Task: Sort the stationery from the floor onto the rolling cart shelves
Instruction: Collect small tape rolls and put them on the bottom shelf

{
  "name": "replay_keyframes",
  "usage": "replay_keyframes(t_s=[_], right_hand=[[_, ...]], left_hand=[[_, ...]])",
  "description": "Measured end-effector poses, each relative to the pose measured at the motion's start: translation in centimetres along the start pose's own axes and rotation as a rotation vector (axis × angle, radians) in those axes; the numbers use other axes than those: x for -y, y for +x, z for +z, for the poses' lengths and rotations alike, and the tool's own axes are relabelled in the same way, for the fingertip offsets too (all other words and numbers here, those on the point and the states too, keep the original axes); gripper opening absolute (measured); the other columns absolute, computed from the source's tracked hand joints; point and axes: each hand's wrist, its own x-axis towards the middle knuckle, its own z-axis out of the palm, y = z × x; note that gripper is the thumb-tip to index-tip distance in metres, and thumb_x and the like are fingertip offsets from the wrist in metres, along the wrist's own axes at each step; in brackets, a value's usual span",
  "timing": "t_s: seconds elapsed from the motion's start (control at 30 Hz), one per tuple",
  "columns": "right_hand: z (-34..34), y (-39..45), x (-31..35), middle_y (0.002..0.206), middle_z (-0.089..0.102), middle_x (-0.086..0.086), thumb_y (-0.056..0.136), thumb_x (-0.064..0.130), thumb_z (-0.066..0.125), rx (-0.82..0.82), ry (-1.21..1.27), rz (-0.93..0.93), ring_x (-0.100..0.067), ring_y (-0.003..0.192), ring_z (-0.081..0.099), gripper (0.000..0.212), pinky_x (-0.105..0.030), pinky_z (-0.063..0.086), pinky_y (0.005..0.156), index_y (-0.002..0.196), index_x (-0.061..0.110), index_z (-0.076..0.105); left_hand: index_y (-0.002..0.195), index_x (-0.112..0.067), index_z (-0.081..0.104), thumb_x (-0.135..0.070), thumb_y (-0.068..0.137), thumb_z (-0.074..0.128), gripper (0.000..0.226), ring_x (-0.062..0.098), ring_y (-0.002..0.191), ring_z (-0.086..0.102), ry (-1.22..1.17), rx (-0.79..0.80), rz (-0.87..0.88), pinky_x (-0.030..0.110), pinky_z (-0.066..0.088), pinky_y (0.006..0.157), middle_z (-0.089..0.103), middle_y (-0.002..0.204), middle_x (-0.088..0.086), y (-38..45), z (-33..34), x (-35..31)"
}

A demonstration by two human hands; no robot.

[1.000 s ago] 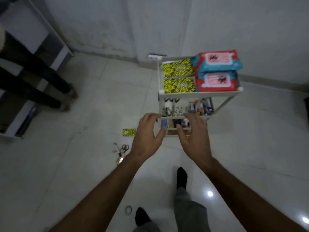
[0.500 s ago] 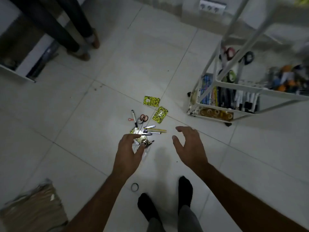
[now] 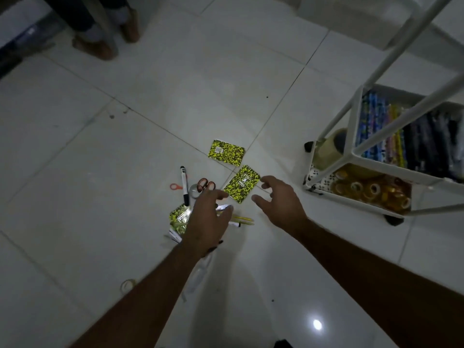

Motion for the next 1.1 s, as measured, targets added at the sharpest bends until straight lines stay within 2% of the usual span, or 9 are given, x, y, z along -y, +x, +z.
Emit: replay_keyframes(t_s=[0.1, 0.3, 0.43, 0.53, 0.67, 0.77, 0.87, 0.97, 1.1], right_hand=[[4.0, 4.4, -3.7, 0.123, 0.065, -0.003, 0.085, 0.038, 0.075, -0.002, -0.046, -0.039, -0.023, 0.111, 0.06, 0.053, -0.026, 0.04, 0.081, 0.131, 0.015, 0.059], [9.6, 11.4, -8.5, 0.144, 0.049, -0.012, 0.078, 0.057, 0.075, -0.028, -0.231, -0.021, -0.036, 0.125, 0.044, 0.09, -0.044, 0.042, 0.097, 0.146, 0.011, 0.039], [11.6, 12.7, -9.8, 0.143, 0.042, -0.012, 0.072, 0.063, 0.075, -0.09, -0.334, -0.049, -0.033, 0.126, 0.038, 0.101, -0.045, 0.038, 0.099, 0.149, 0.013, 0.032], [12.0, 13.3, -10.3, 0.136, 0.043, -0.01, 0.06, 0.062, 0.083, -0.091, -0.22, 0.055, -0.032, 0.126, 0.038, 0.108, -0.045, 0.037, 0.101, 0.146, 0.016, 0.035], [12.0, 13.2, -10.7, 0.124, 0.052, -0.006, 0.055, 0.059, 0.088, -0.115, -0.127, 0.075, -0.029, 0.117, 0.044, 0.092, -0.042, 0.04, 0.095, 0.127, 0.018, 0.048], [12.2, 12.7, -11.6, 0.112, 0.059, -0.005, 0.055, 0.053, 0.085, -0.123, 0.018, 0.043, -0.026, 0.108, 0.047, 0.082, -0.041, 0.045, 0.089, 0.121, 0.023, 0.047], [11.7, 12.1, -12.3, 0.101, 0.065, 0.003, 0.059, 0.042, 0.083, -0.165, 0.192, 0.0, -0.017, 0.093, 0.06, 0.068, -0.032, 0.051, 0.076, 0.117, 0.028, 0.051], [10.8, 11.5, -12.7, 0.096, 0.066, 0.012, 0.071, 0.017, 0.085, -0.165, 0.327, -0.019, 0.001, 0.08, 0.061, 0.053, -0.013, 0.044, 0.066, 0.116, 0.023, 0.057], [10.1, 11.1, -13.0, 0.093, 0.07, 0.008, 0.074, 0.002, 0.079, -0.196, 0.497, -0.018, 0.001, 0.078, 0.065, 0.046, -0.013, 0.048, 0.068, 0.111, 0.023, 0.062]], left_hand=[[0.119, -0.009, 0.063, -0.017, 0.09, 0.072, 0.031, 0.013, 0.098, 0.052, 0.079, 0.012, 0.091, 0.025, 0.041, 0.083, 0.053, 0.109, -0.004, 4.5, 3.5, 3.8], [0.119, -0.008, 0.064, -0.024, 0.086, 0.06, 0.038, 0.03, 0.11, 0.056, 0.225, 0.035, 0.233, 0.041, 0.045, 0.095, 0.061, 0.116, 0.012, 14.1, 7.4, 9.9], [0.13, -0.002, 0.06, -0.022, 0.073, 0.05, 0.061, 0.042, 0.118, 0.055, 0.391, 0.096, 0.326, 0.048, 0.045, 0.102, 0.06, 0.126, 0.022, 20.7, 7.5, 11.0], [0.139, 0.003, 0.052, -0.032, 0.066, 0.046, 0.081, 0.045, 0.124, 0.052, 0.538, 0.159, 0.39, 0.048, 0.04, 0.106, 0.056, 0.133, 0.027, 24.4, 7.5, 10.9], [0.156, -0.003, 0.029, -0.041, 0.061, 0.058, 0.106, 0.036, 0.144, 0.036, 0.601, 0.285, 0.234, 0.039, 0.027, 0.117, 0.038, 0.155, 0.022, 26.7, 7.3, 9.3], [0.159, -0.006, 0.019, -0.05, 0.052, 0.064, 0.124, 0.032, 0.147, 0.03, 0.682, 0.365, 0.146, 0.039, 0.03, 0.118, 0.028, 0.161, 0.017, 28.0, 6.8, 8.3], [0.153, -0.014, 0.032, -0.06, 0.047, 0.066, 0.12, 0.036, 0.136, 0.038, 0.832, 0.373, 0.149, 0.043, 0.038, 0.11, 0.035, 0.15, 0.017, 28.5, 6.5, 7.8], [0.147, -0.018, 0.042, -0.066, 0.043, 0.067, 0.117, 0.036, 0.13, 0.038, 0.864, 0.337, 0.142, 0.042, 0.038, 0.106, 0.04, 0.139, 0.016, 28.5, 6.7, 7.9], [0.129, -0.011, 0.049, -0.065, 0.046, 0.086, 0.106, 0.034, 0.119, 0.042, 0.832, 0.245, 0.233, 0.041, 0.042, 0.095, 0.044, 0.124, 0.014, 28.6, 6.8, 9.2]])
